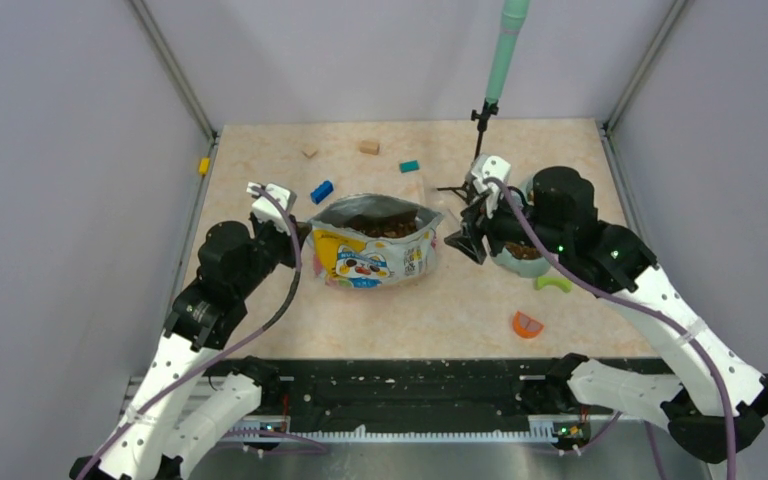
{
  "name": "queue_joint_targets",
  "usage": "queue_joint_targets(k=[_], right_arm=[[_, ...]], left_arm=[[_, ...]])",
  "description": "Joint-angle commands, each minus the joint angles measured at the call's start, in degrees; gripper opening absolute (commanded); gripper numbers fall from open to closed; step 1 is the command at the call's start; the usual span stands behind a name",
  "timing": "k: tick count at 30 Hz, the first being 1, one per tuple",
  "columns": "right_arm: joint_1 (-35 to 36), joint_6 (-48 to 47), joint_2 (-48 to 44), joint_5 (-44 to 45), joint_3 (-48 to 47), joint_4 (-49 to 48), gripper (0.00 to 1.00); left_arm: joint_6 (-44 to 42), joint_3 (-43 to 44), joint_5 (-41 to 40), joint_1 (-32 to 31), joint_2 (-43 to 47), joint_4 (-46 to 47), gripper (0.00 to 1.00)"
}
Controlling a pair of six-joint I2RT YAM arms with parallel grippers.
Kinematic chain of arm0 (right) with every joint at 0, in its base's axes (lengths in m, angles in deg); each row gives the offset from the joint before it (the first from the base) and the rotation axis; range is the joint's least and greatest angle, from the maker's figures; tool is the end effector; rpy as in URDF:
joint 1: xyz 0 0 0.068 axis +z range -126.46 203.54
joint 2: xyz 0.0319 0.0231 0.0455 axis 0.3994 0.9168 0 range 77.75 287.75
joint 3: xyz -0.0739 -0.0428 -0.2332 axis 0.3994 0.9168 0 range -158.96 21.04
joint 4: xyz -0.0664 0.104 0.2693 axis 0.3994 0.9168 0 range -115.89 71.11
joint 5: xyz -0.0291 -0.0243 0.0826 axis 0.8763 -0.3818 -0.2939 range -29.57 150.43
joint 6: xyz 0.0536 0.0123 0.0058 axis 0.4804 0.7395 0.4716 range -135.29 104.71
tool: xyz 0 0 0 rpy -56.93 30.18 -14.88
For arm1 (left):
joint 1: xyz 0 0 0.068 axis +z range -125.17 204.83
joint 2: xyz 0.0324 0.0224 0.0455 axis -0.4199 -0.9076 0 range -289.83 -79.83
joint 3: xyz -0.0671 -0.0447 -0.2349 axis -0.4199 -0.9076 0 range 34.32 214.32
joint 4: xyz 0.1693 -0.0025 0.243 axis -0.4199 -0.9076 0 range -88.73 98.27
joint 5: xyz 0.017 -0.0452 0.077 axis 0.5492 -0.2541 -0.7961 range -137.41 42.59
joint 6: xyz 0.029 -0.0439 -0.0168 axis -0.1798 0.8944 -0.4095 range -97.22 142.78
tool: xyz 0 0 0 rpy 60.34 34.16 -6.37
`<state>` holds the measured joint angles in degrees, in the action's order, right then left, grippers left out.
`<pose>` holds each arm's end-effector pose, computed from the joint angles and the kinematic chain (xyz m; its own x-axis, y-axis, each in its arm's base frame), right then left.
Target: Serve the pet food
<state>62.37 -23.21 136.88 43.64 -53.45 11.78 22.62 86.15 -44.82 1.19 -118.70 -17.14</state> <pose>0.1919 0.1685 0.4091 -0.1813 -0.3153 -0.9315 -0.8415 0.5399 -0.0189 0.1865 -0.0833 0.3608 -0.1963 0.0889 -0.9765 0.4416 0.8972 -0.0071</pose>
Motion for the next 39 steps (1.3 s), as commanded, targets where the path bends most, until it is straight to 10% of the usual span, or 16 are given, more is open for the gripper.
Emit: queue_joint_targets(k=[1, 14, 17, 22, 33, 39], right_arm=[[-0.42, -13.9, -1.07, -3.2, 2.38, -5.56, 0.61], [-0.42, -20.3, 6.53, -7.65, 8.2, -16.63, 0.71], [-0.43, -22.36, 9.1, -9.12, 6.88, -15.86, 0.63], [-0.42, -23.31, 10.42, -8.53, 4.97, -16.38, 0.0], [-5.76, -13.68, 5.35, -7.93, 2.42, -31.25, 0.0], [-9.24, -7.87, 0.24, -6.38, 14.15, -34.75, 0.0]], left_arm=[[-0.33, 0.93, -3.68, 1.05, 2.32, 7.01, 0.0], [-1.07, 2.51, -2.9, 1.05, 0.62, 6.86, 0.0], [-1.07, 2.93, -1.49, 1.06, -0.3, 6.73, 0.0], [-1.3, 4.34, 1.57, 1.09, -1.68, 7.13, 0.0], [-11.86, 20.27, 4.35, 8.71, -9.55, 5.17, 0.0], [-13.17, 12.65, 8.23, 11.29, -7.56, 0.66, 0.0]])
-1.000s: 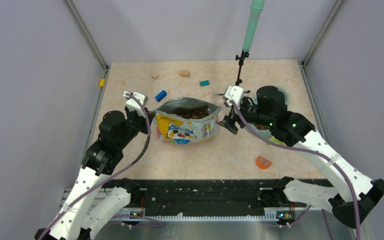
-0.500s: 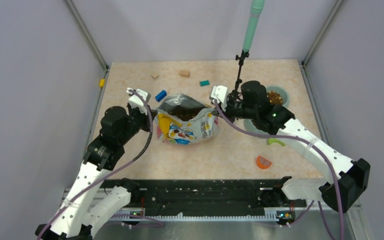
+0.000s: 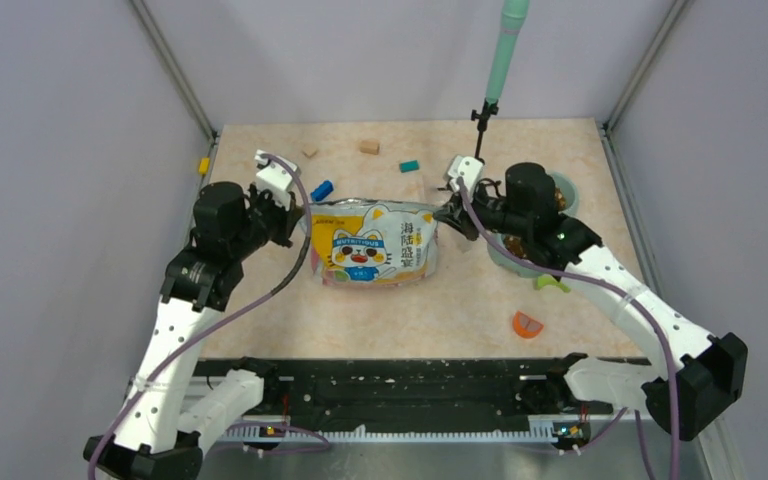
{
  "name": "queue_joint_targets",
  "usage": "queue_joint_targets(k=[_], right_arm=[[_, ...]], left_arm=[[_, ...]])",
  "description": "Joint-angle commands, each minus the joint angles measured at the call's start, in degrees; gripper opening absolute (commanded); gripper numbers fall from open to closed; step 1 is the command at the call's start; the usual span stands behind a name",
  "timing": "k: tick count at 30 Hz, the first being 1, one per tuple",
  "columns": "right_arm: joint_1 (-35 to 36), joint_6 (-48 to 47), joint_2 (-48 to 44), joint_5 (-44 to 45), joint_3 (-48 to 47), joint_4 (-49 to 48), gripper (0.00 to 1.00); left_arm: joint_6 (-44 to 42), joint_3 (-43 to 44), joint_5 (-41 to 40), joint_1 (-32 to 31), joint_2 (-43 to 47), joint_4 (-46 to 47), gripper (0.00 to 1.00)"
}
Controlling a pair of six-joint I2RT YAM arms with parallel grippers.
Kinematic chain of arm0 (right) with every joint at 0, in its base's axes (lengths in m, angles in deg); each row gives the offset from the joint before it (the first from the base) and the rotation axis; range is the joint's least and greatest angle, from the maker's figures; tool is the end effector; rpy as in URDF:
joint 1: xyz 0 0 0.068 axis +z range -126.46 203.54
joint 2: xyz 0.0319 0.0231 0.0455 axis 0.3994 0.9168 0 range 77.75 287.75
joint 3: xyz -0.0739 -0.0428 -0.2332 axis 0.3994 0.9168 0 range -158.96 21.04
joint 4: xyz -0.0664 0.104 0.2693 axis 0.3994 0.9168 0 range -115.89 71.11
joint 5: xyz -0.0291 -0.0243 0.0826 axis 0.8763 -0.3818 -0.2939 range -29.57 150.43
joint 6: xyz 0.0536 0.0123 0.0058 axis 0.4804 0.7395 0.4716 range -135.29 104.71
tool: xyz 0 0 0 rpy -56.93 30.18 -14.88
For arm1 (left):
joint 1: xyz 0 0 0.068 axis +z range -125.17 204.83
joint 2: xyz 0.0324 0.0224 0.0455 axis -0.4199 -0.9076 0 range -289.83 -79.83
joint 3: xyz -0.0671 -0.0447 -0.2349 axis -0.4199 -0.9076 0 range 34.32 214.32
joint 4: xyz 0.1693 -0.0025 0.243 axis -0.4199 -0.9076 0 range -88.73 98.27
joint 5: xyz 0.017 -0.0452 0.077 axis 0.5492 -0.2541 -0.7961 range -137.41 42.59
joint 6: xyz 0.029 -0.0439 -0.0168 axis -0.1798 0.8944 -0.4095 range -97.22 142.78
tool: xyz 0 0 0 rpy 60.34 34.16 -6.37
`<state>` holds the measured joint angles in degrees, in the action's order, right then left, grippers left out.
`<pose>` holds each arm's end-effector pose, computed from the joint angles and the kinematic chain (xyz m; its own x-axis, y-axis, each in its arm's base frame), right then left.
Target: Serve the pet food
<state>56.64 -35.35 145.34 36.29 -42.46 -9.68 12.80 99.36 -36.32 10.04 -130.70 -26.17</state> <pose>0.2562 0.1855 0.3363 0.0083 -0.3682 -0.9297 -0.8696 0.4563 -0.1885 0.2224 -0.0660 0.3873 -0.2562 0.2435 -0.9354 0.4767 0.8737 0.0969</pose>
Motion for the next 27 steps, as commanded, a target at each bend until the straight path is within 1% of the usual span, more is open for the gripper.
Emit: queue_joint_targets(k=[1, 3, 5, 7, 8, 10, 12, 14, 16, 24, 27], right_arm=[[-3.57, 4.96, -8.73, 0.01, 4.71, -13.15, 0.0], [-3.52, 5.78, -8.87, -3.9, 4.37, -12.03, 0.0], [-3.48, 5.33, -7.72, -7.87, 2.13, -9.84, 0.0], [-3.25, 2.45, -5.2, -10.12, -1.74, -4.27, 0.0], [-2.7, 0.69, -3.87, -10.32, -3.7, -1.44, 0.05], [-0.54, -3.73, -1.69, -9.19, -6.22, 3.09, 0.34], [3.29, -9.25, -0.73, -4.38, -7.03, 5.96, 0.49], [7.05, -13.45, 0.21, -0.1, -7.57, 7.8, 0.57], [8.59, -15.95, 2.27, 1.83, -9.83, 9.65, 0.6], [9.94, -20.72, 8.37, 2.03, -15.67, 14.3, 0.66], [10.36, -21.18, 10.59, 0.44, -17.73, 16.17, 0.66]], left_arm=[[-2.77, -1.99, 1.27, 2.48, 4.86, 9.35, 0.0], [-1.47, -3.06, 3.96, 2.52, 4.95, 8.18, 0.0], [-0.41, -2.87, 4.74, 2.52, 4.75, 7.73, 0.0], [-0.16, -2.54, 5.34, 2.53, 4.67, 8.15, 0.0], [0.04, -2.25, 5.57, 2.56, 4.6, 8.48, 0.0], [0.19, -1.47, 6.26, 2.57, 4.03, 8.7, 0.0], [0.3, -0.71, 7.17, 2.56, 3.37, 8.68, 0.0], [0.42, -0.47, 7.74, 2.57, 2.98, 8.8, 0.0], [0.45, -0.36, 7.92, 2.57, 2.74, 9.02, 0.0], [-0.06, -0.4, 8.24, 2.57, 2.52, 9.04, 0.0], [-0.33, -0.52, 8.08, 2.57, 2.6, 8.95, 0.0]])
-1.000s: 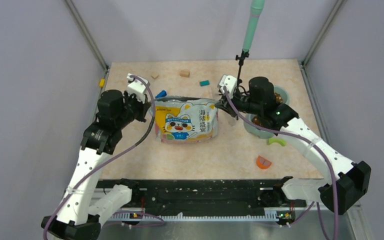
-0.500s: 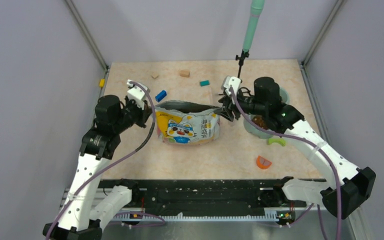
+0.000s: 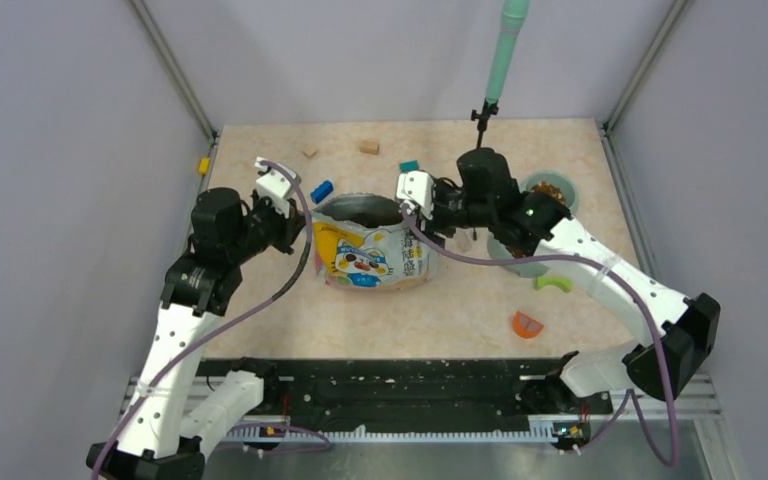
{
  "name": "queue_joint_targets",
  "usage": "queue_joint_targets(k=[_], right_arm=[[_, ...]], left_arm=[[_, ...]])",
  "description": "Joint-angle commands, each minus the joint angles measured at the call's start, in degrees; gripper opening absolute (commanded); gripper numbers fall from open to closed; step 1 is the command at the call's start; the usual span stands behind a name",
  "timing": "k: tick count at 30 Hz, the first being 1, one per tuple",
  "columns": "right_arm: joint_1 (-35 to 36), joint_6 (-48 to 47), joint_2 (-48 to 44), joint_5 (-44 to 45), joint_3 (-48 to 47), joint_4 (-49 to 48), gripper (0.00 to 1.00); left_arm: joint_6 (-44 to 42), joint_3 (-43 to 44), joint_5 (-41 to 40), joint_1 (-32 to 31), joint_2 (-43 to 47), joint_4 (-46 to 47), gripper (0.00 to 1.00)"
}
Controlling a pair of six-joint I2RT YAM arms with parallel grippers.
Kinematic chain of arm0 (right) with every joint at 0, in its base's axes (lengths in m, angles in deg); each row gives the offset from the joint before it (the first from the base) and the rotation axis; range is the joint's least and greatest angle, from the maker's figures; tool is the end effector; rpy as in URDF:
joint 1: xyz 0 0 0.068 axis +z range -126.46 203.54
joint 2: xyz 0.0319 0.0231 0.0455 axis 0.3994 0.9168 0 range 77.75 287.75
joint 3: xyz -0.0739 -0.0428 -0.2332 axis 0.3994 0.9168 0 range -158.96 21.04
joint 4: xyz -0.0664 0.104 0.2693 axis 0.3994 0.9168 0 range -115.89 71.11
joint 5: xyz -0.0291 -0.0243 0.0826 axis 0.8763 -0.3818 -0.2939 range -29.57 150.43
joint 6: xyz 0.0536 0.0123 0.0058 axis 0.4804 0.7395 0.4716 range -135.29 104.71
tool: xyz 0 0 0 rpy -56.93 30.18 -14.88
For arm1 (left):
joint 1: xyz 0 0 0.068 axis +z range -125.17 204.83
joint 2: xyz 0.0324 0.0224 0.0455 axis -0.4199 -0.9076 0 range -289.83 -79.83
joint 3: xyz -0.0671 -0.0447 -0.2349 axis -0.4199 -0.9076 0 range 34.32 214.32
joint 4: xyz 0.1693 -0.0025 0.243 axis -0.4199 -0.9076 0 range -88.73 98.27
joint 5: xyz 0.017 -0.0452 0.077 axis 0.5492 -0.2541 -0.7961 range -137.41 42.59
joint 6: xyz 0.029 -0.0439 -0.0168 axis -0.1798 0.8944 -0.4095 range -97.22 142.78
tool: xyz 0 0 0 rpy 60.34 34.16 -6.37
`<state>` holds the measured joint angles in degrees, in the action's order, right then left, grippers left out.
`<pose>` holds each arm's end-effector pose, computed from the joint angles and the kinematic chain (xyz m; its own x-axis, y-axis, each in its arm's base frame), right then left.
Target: Serve the pet food
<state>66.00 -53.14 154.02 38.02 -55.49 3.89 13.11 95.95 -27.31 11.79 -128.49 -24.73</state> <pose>0.2407 0.2398 0.3531 0.2462 -0.5435 -0.8025 -0.9091 0.1576 -0.3857 0.2175 -0.0635 0.3769 -0.2405 0.2176 -0.9459 0.5751 0.8170 0.0417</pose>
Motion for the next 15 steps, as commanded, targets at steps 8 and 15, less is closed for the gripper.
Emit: queue_joint_targets(k=[8, 15], right_arm=[[1.21, -1.93, 0.28, -1.44, -5.61, 2.01, 0.0], [-5.06, 5.7, -0.22, -12.49, -9.63, 1.97, 0.0]], left_arm=[[-3.6, 3.17, -1.18, 0.82, 0.59, 5.62, 0.0], [-13.29, 8.62, 13.12, 0.82, -0.62, -0.25, 0.61]])
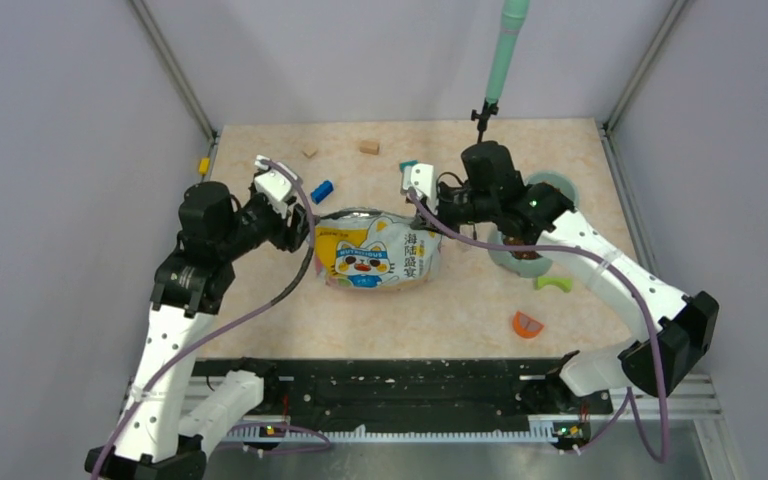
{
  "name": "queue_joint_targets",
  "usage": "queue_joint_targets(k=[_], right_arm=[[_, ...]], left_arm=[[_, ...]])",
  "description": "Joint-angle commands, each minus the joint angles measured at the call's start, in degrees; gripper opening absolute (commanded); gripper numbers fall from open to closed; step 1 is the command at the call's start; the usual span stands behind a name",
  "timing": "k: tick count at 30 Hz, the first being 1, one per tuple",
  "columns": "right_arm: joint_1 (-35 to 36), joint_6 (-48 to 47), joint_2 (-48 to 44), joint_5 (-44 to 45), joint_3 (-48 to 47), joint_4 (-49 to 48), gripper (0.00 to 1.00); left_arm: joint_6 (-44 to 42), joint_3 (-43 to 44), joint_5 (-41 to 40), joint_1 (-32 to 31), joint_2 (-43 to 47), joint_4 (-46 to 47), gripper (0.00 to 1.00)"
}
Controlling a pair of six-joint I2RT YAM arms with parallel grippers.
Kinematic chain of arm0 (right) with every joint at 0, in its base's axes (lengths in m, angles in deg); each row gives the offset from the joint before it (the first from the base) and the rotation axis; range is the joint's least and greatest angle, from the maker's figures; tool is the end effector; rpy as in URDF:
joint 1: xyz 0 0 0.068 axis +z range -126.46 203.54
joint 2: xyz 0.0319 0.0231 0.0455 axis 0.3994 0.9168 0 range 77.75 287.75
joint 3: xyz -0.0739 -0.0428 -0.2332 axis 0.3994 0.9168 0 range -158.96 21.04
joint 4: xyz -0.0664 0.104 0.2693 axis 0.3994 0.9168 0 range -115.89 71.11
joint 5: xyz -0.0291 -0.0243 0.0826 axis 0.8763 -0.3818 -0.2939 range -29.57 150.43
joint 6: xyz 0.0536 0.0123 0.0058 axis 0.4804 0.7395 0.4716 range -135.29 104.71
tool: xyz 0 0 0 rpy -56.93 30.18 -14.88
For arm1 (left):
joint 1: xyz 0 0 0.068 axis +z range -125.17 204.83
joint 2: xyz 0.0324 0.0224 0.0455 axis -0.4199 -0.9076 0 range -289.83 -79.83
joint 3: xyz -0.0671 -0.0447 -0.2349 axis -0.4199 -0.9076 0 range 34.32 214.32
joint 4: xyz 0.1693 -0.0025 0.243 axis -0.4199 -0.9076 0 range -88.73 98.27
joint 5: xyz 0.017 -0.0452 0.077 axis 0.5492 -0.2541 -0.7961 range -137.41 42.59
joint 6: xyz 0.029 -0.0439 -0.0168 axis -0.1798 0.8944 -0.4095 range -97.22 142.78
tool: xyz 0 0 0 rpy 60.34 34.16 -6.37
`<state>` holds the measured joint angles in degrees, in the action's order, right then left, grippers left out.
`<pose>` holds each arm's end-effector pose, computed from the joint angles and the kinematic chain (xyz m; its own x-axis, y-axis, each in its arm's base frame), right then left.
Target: Serve the pet food
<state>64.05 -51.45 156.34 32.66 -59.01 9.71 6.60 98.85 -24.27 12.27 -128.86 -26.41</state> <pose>0.2484 0.2353 0.3544 0.1678 -0.5433 -0.8226 -0.9525 0.1258 -0.2773 0.2131 -0.0625 0.3911 -0.1513 0.2962 -0.9431 0.6294 0.7645 0.1391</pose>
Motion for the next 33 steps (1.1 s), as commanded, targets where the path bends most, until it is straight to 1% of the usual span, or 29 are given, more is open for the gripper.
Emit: queue_joint_targets(k=[1, 3, 5, 9, 11, 19, 24, 27, 29, 32, 33], right_arm=[[-3.46, 4.72, -2.29, -7.93, -6.7, -3.8, 0.0], [-3.68, 5.64, -1.75, -8.38, -7.7, -3.31, 0.0], [-3.69, 6.14, -1.16, -8.76, -8.39, -3.07, 0.0], [-3.71, 7.11, -0.94, -8.76, -8.31, -4.0, 0.0], [-3.69, 7.29, -1.13, -8.5, -8.2, -3.97, 0.0], [-3.69, 6.77, -2.12, -6.85, -6.72, -3.6, 0.0], [-3.74, 6.67, -2.12, -6.57, -6.17, -3.71, 0.0], [-3.77, 6.87, -1.83, -6.88, -6.01, -4.11, 0.0], [-3.78, 6.9, -1.61, -6.82, -5.87, -4.16, 0.0], [-3.9, 7.02, -1.61, -7.07, -5.49, -4.66, 0.0], [-3.94, 7.22, -1.6, -7.12, -5.45, -4.85, 0.0]], left_arm=[[-7.77, 6.83, 12.42, 0.3, -0.83, 1.17, 0.62], [-9.36, 9.36, 16.5, 0.06, -3.0, 0.34, 0.63], [-11.67, 11.52, 18.64, -1.17, -5.34, -1.31, 0.63], [-18.44, 14.45, 15.94, -7.64, -9.84, -7.05, 0.64], [-19.4, 14.8, 15.91, -10.11, -11.26, -8.59, 0.65], [-20.42, 11.71, 14.6, -12.65, -13.88, -10.83, 0.66], [-20.78, 8.85, 12.39, -13.0, -15.55, -11.93, 0.65], [-19.98, 7.27, 13.03, -13.1, -16.34, -10.47, 0.63], [-19.37, 7.71, 13.56, -13.11, -17.05, -10.32, 0.57], [-19.28, 8.29, 14.09, -13.11, -17.58, -10.2, 0.33], [-19.62, 8.84, 14.8, -13.1, -17.79, -10.77, 0.11]])
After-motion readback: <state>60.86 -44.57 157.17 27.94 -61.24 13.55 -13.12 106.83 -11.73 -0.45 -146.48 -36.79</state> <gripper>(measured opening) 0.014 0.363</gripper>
